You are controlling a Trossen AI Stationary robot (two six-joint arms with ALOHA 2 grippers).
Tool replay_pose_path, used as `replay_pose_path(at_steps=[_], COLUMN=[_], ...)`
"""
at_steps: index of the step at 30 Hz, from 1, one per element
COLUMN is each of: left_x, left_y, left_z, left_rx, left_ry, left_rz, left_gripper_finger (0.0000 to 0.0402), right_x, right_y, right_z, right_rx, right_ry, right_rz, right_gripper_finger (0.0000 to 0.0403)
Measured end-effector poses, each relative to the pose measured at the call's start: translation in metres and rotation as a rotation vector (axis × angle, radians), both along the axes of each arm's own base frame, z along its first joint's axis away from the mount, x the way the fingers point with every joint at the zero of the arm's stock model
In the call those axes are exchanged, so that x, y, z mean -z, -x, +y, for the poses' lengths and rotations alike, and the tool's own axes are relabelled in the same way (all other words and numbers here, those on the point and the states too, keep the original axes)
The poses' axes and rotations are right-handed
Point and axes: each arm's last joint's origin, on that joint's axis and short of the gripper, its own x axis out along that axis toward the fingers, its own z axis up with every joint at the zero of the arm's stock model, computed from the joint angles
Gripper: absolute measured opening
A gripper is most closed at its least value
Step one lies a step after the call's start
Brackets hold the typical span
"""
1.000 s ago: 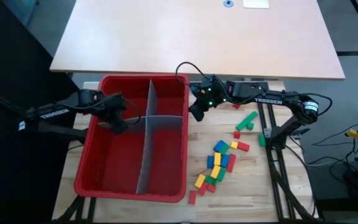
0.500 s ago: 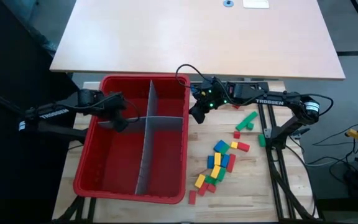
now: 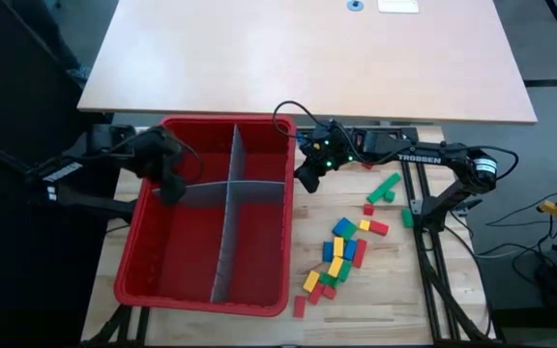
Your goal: Sort blocks
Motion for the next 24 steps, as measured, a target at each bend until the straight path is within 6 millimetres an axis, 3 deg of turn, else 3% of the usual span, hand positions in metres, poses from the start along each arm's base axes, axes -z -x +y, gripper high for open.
replay_pose_path(at_steps=[6,15,24], left_x=[0.014,0.052,0.08], left_y=[0.0,-0.005,-0.004], left_z=[-0.007,-0.01,-0.005], left_rx=[0.066,0.142,0.103], left_ry=[0.094,0.131,-0.004], left_rz=[0.048,0.197,0.351], left_gripper_finger=[0.0,0.0,0.0], right_x=[0.0,0.001,0.002], right_y=[0.0,0.0,0.001], right_z=[0.0,0.0,0.0], right_rx=[-0.001,0.002,0.002], right_ry=[0.011,0.011,0.008], right_rz=[0.001,0.002,0.01], right_gripper_finger=[0.0,0.0,0.0])
